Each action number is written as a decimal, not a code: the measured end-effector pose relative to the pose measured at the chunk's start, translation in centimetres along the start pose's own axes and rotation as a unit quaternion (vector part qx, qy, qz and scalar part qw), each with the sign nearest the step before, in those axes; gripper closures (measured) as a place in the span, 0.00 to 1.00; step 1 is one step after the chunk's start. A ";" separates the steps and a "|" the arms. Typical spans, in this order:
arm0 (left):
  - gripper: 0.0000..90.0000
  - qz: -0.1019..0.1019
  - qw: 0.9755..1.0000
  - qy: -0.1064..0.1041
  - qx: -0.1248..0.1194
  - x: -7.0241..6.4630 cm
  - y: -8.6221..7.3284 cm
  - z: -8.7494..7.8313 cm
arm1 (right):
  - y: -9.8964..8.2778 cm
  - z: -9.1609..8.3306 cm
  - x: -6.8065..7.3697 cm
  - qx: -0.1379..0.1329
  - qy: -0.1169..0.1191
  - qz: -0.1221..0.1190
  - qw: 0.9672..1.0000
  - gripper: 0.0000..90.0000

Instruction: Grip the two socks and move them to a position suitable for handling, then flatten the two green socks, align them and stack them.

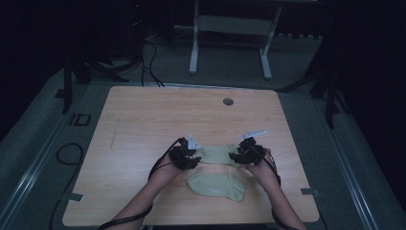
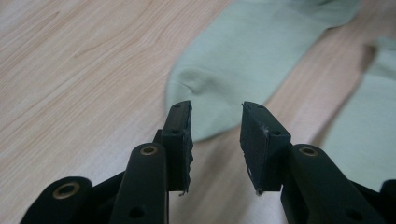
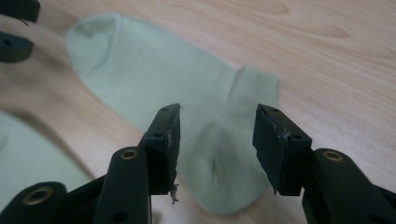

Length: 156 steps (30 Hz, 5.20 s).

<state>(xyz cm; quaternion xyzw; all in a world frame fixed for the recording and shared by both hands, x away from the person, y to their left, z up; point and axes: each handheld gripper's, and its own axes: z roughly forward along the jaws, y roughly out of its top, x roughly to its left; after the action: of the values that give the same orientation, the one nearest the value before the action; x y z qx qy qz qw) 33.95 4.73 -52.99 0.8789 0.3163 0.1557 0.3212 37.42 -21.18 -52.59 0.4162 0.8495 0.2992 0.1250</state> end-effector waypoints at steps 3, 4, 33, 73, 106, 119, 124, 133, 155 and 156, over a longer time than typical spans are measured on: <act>0.65 0.004 1.000 -0.011 -0.001 -0.7 -0.4 -1.1 | -0.6 -0.6 0.3 0.002 0.006 -0.002 1.000 0.56; 0.62 0.003 1.000 -0.015 0.001 -1.0 -0.6 -1.5 | -0.8 -1.0 0.4 0.001 0.007 -0.006 1.000 0.56; 0.63 0.009 0.999 -0.030 0.033 -4.3 -4.7 -1.8 | -8.9 -3.7 3.6 0.020 0.028 -0.031 0.999 0.62; 0.98 -0.022 1.000 0.000 -0.017 0.0 1.6 -3.6 | -2.0 -6.8 0.8 -0.048 -0.008 -0.020 0.999 0.93; 0.85 -0.083 0.996 0.004 0.021 3.0 0.4 3.6 | -1.1 0.9 -3.3 0.021 -0.015 0.031 0.999 0.82; 0.97 -0.056 0.997 0.021 -0.044 2.5 1.3 0.2 | -0.6 -1.2 -2.6 -0.005 -0.015 0.016 1.000 0.78; 0.99 -0.015 1.000 0.012 -0.021 1.4 1.8 1.6 | -0.3 -0.7 -1.7 -0.001 -0.009 0.005 1.000 0.81; 0.89 -0.005 1.000 0.030 0.001 1.9 0.8 4.4 | -1.2 0.9 -1.7 0.026 -0.015 -0.005 1.000 0.76; 0.47 -0.024 0.999 0.037 -0.004 1.4 0.0 4.0 | -1.7 1.1 -1.6 0.014 -0.005 -0.030 0.999 0.57; 0.47 -0.031 0.999 0.029 -0.006 1.5 0.0 3.9 | -1.6 1.1 -1.6 0.014 0.003 -0.030 0.999 0.51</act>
<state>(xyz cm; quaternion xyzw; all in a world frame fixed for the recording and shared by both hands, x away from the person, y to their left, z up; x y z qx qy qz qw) 36.96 3.90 -55.82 0.8618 0.3518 0.1732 0.3216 37.91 -22.74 -54.49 0.3912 0.8663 0.2843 0.1254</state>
